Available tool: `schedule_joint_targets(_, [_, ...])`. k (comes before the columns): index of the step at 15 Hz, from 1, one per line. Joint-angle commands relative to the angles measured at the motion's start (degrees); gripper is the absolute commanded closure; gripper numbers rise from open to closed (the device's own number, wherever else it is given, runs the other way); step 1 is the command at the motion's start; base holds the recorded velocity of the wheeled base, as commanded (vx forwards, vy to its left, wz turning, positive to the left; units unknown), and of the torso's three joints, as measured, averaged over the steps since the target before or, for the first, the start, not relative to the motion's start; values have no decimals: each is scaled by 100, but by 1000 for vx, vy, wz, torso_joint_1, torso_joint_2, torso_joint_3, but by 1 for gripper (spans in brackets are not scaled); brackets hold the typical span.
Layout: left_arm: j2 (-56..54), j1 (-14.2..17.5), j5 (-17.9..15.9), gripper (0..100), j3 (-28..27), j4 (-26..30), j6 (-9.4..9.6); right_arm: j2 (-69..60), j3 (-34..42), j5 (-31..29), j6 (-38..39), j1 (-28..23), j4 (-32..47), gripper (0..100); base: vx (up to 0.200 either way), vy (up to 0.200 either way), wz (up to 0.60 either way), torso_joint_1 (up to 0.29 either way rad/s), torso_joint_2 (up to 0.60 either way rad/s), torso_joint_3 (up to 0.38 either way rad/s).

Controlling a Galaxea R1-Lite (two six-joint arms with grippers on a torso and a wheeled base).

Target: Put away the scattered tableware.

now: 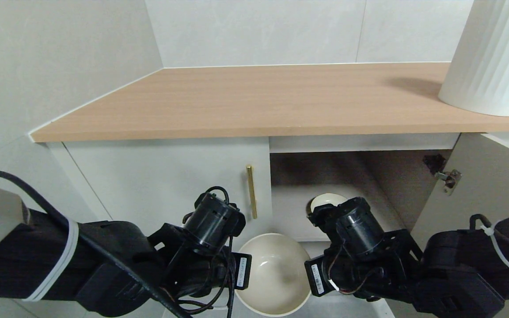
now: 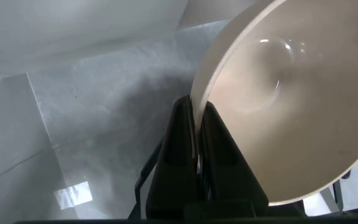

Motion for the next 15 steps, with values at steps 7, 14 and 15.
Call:
schedule_joint_targets(7, [-10, 2, 15, 0, -23, -8, -9, 16, 0, -12, -7, -9, 14, 100, 0, 0, 0, 0, 0, 0])
schedule_joint_targets(14, [-54, 10, 15, 0, -32, -8, -9, 226, -44, -38, -122, -246, 84, 100, 0, 0, 0, 0, 0, 0])
schedule_joint_targets(15, [-54, 10, 76, 0, -32, -8, -9, 306, -106, -47, -122, -422, 84, 100, 0, 0, 0, 0, 0, 0])
